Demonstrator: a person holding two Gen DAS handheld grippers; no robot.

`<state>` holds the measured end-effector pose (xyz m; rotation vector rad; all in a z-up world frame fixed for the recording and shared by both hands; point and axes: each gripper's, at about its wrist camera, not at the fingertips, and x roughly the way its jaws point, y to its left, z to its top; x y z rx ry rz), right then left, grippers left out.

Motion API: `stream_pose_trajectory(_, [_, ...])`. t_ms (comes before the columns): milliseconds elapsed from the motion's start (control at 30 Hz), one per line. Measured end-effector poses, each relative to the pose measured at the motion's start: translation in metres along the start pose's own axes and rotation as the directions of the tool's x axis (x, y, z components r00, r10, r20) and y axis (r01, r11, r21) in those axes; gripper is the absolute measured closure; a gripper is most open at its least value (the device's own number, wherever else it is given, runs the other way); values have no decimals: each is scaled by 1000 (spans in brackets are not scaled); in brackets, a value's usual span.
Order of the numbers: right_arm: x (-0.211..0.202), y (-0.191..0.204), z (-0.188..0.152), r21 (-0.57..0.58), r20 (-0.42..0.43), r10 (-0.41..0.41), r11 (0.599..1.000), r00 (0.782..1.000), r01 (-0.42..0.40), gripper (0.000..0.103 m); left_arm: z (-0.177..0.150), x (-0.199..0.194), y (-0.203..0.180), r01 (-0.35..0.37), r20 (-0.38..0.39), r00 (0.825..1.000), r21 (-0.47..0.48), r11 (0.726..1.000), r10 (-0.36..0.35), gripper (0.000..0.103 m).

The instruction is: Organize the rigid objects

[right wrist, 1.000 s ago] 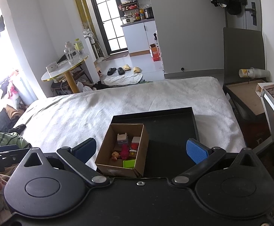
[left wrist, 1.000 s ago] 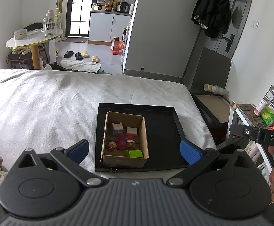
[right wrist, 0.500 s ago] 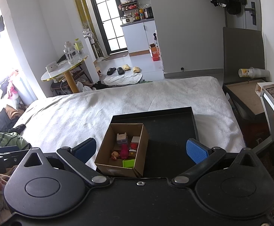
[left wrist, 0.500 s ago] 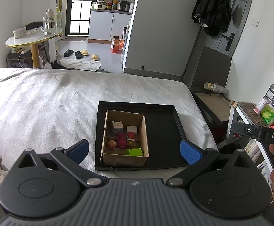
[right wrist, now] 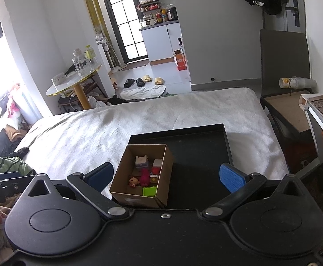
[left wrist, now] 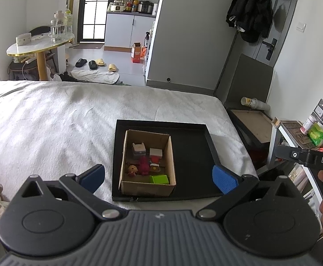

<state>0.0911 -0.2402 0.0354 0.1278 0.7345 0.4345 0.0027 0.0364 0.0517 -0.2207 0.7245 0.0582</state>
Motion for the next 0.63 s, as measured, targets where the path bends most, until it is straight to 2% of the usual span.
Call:
stream_pose_trajectory(467, [8,-6,-4,1,-37,-23,1000,999,23,0,-4,9,-2,-8,-10,1000,17,1000,8,0])
stream_pose_trajectory(633, [7,-8,-4,9,-12,-36,999,999,36,0,-2,9,1,20,7,1000,13,1000,-20,0])
